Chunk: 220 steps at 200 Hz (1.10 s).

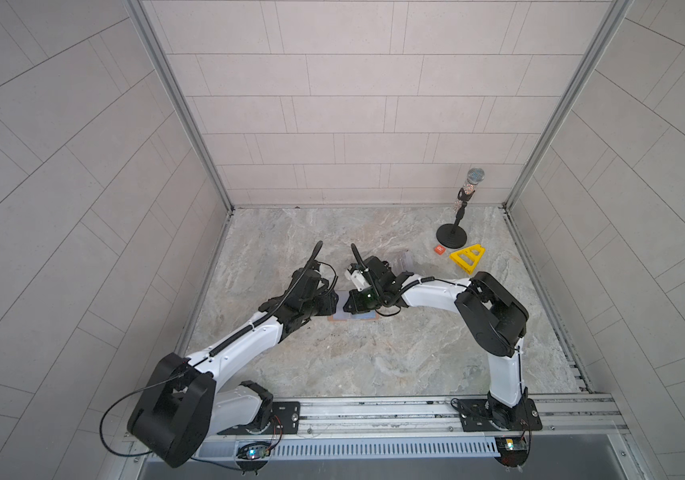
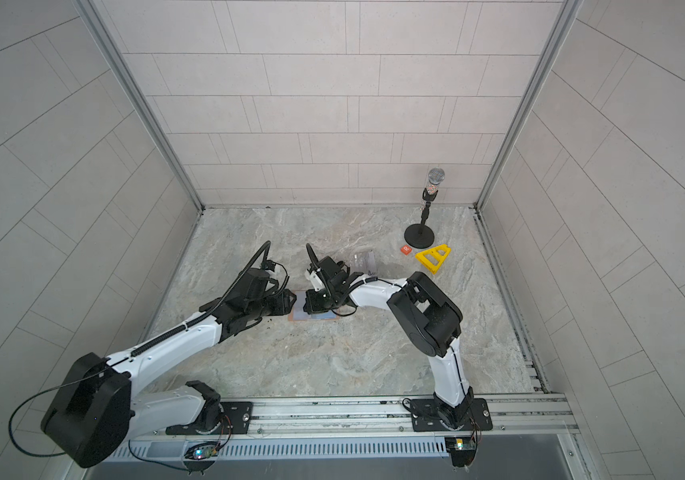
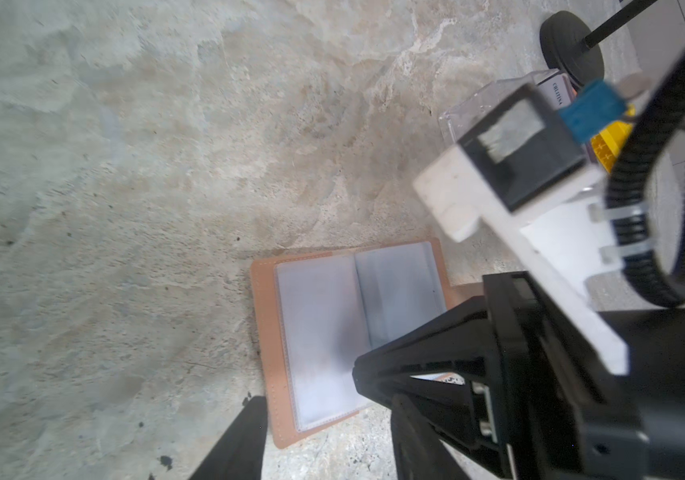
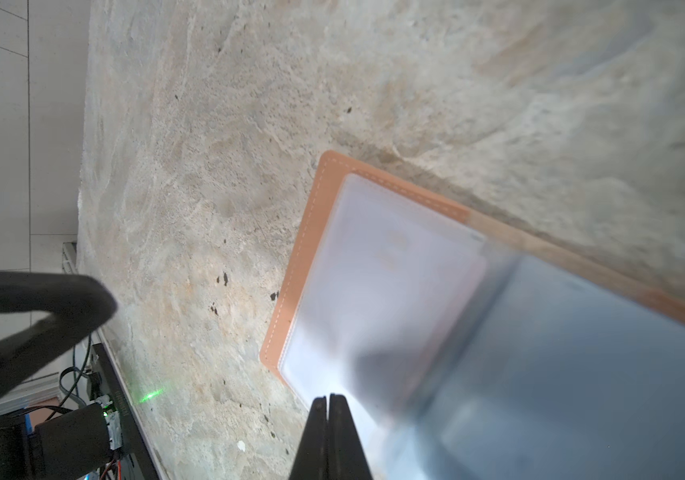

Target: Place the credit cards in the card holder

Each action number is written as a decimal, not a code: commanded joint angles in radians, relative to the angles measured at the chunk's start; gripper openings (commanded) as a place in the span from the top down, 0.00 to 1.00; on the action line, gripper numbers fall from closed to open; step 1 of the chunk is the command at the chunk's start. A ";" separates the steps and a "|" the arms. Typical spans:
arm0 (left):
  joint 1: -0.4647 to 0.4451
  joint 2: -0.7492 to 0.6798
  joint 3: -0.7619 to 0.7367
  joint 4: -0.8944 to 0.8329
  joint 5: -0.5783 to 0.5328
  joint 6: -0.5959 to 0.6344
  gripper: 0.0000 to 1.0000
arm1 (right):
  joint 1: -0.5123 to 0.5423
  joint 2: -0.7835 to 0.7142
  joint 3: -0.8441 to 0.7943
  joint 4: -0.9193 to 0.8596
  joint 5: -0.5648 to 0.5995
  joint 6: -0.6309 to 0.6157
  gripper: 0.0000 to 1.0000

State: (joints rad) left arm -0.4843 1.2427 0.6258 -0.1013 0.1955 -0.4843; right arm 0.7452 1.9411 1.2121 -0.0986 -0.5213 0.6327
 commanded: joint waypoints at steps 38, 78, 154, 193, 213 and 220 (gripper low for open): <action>-0.008 0.182 0.177 0.030 0.231 -0.008 0.48 | -0.085 -0.242 -0.039 -0.179 0.188 -0.140 0.94; -0.046 0.337 0.356 -0.029 0.213 0.003 0.48 | -0.210 -0.308 -0.016 -0.323 0.227 -0.233 0.92; -0.091 0.650 0.716 -0.151 0.161 -0.021 0.38 | -0.444 -0.242 0.125 -0.511 0.249 -0.394 0.85; -0.095 0.750 0.864 -0.215 0.152 -0.015 0.33 | -0.458 -0.166 0.205 -0.565 0.269 -0.438 0.76; -0.095 0.808 0.943 -0.263 0.159 -0.013 0.33 | -0.461 -0.124 0.250 -0.589 0.266 -0.447 0.69; -0.095 0.824 0.961 -0.268 0.163 -0.014 0.33 | -0.461 -0.110 0.266 -0.597 0.267 -0.450 0.67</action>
State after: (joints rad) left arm -0.5751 2.0197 1.5124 -0.2958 0.3614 -0.5007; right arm 0.2886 1.7935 1.4258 -0.6266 -0.2668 0.2241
